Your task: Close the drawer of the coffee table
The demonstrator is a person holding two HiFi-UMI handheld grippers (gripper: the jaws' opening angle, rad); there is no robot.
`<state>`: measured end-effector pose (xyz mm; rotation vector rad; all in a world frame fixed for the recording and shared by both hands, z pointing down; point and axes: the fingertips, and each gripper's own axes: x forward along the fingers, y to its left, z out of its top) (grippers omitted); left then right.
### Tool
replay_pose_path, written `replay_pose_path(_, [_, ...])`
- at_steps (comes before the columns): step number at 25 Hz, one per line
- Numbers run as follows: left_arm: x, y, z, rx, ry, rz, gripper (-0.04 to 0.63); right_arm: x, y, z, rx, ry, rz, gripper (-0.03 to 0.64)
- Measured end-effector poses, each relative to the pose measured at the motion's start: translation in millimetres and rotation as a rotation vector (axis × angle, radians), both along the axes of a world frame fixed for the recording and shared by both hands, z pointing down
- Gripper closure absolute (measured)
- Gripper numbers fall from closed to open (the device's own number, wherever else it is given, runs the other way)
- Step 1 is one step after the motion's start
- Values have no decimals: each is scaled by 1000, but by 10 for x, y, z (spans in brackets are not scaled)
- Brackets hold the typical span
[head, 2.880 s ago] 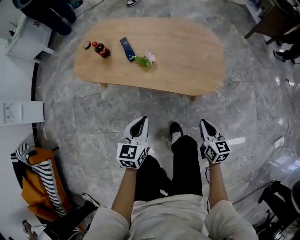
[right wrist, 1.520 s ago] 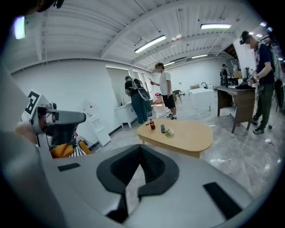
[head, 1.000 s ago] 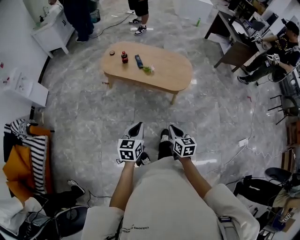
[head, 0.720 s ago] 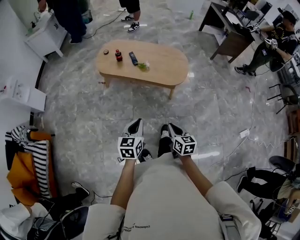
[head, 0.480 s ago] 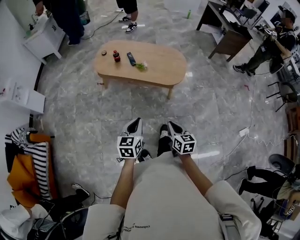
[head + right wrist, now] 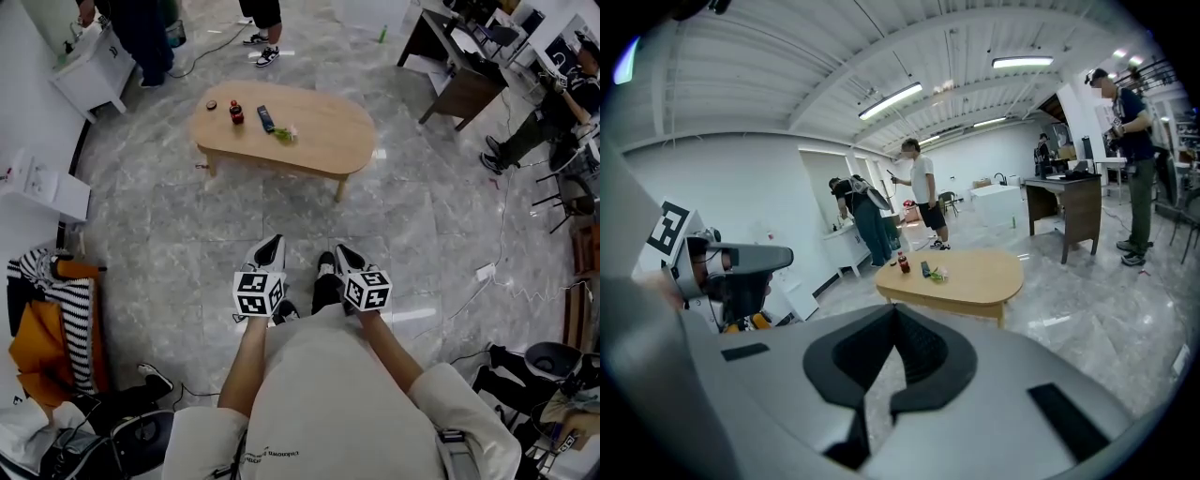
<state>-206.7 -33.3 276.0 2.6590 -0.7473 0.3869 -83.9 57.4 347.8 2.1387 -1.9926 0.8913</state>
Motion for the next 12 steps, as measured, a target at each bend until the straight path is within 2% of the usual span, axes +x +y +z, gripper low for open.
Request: replay_pose_path(12, [46,58,11,-2,-3,21,586,-69,17,-42,9,11,-18,601])
